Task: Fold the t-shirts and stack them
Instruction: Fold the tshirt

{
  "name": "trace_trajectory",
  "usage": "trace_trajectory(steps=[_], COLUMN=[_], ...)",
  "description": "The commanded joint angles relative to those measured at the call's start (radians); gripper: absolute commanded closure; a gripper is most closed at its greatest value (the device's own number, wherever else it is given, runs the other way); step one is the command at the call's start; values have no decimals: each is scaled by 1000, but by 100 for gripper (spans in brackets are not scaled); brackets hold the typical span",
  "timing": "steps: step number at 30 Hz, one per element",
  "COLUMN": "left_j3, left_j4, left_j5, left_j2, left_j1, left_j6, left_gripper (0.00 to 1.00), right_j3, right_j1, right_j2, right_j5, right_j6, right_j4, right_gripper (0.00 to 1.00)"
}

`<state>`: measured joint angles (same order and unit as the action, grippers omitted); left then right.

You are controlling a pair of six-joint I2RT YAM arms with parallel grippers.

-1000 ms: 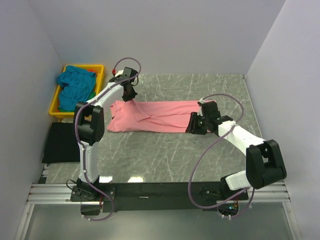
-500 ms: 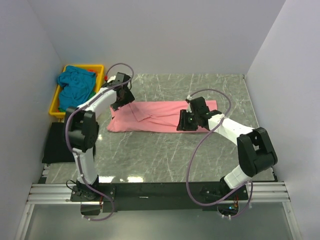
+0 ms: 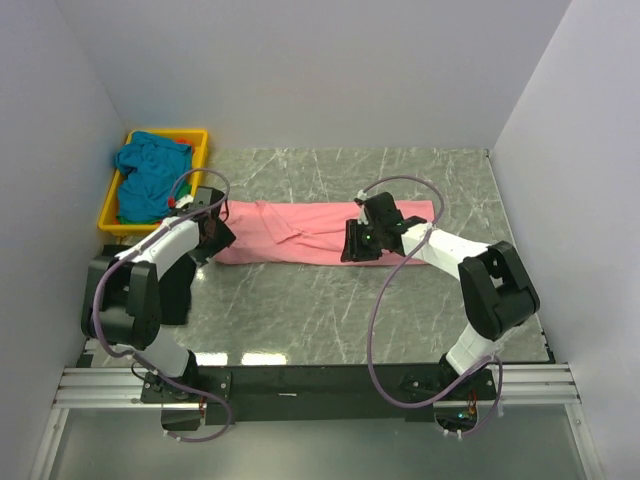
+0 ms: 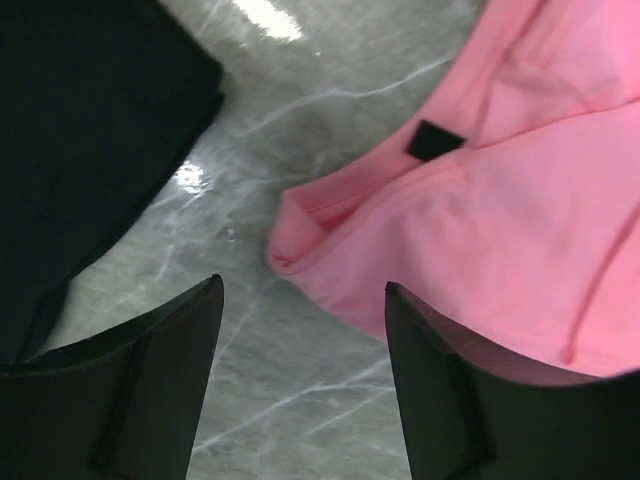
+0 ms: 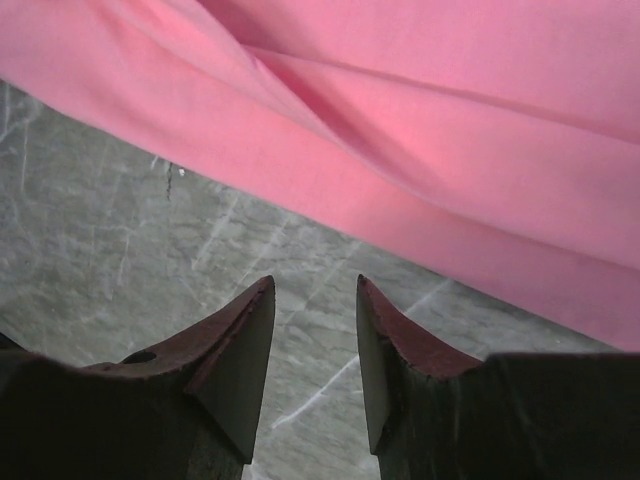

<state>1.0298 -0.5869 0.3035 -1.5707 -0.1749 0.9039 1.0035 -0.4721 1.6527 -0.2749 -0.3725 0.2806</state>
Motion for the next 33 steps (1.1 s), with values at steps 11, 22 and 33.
trace_trajectory(steps=[11, 22, 33], left_j3=[1, -66, -71], left_j4=[81, 59, 36], left_j5=[22, 37, 42], left_j2=[-107, -101, -72], left_j1=[29, 64, 77], left_j6=[-5, -8, -31], left_gripper=[43, 66, 66], right_j3=[27, -48, -66], right_j1=[-13, 26, 90], right_j2=[79, 117, 46], right_j5=[40, 57, -18], right_j6=[-20, -95, -88], right_j4=[-89, -144, -98], right_gripper=[57, 61, 63])
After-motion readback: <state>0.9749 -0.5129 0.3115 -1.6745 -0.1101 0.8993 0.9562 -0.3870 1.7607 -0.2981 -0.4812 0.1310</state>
